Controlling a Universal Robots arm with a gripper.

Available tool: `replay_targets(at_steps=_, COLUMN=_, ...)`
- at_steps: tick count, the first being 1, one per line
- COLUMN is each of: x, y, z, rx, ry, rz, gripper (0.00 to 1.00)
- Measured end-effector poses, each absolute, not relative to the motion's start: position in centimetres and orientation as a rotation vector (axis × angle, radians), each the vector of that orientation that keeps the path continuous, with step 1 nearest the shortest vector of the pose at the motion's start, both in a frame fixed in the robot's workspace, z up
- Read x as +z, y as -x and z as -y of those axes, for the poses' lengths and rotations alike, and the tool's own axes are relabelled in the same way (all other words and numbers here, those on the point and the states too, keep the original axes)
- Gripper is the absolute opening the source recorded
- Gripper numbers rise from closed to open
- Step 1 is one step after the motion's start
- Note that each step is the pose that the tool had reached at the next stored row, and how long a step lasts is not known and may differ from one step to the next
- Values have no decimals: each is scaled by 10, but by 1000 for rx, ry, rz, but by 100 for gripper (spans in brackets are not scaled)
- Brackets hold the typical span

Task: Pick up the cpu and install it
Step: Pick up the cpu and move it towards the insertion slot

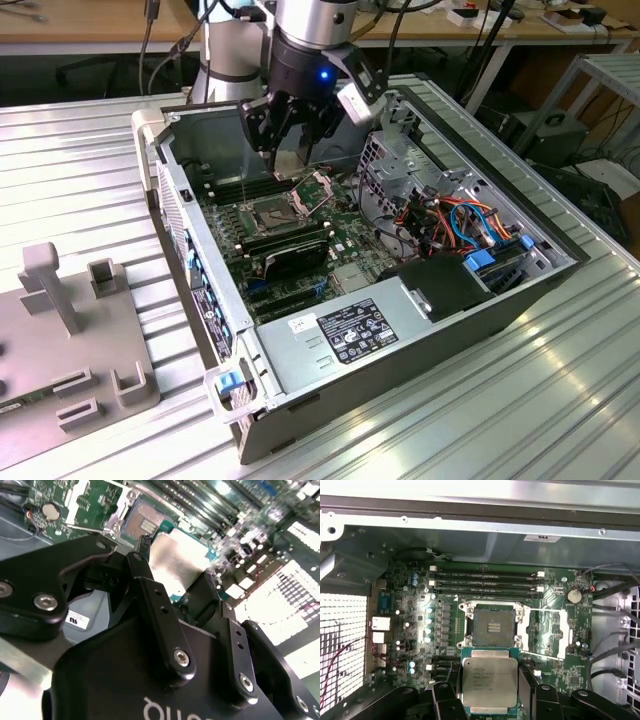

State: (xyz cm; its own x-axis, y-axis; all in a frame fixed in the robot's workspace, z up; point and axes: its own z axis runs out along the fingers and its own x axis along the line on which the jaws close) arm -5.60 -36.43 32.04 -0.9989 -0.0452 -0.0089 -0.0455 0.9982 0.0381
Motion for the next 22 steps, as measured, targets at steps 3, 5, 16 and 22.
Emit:
replay_targets(at_steps=3, x=314, y=54, z=358, rx=60, ry=71, rz=-3132, gripper=55)
replay_targets(at_steps=5, x=310, y=54, z=354, rx=60, ry=71, rz=-3133, gripper=55)
replay_targets(at_steps=16, x=285, y=52, z=346, rx=60, ry=71, rz=-3136, gripper=55)
replay_targets(at_steps=22, x=274, y=50, z=346, rx=60, ry=71, rz=-3136, gripper=55)
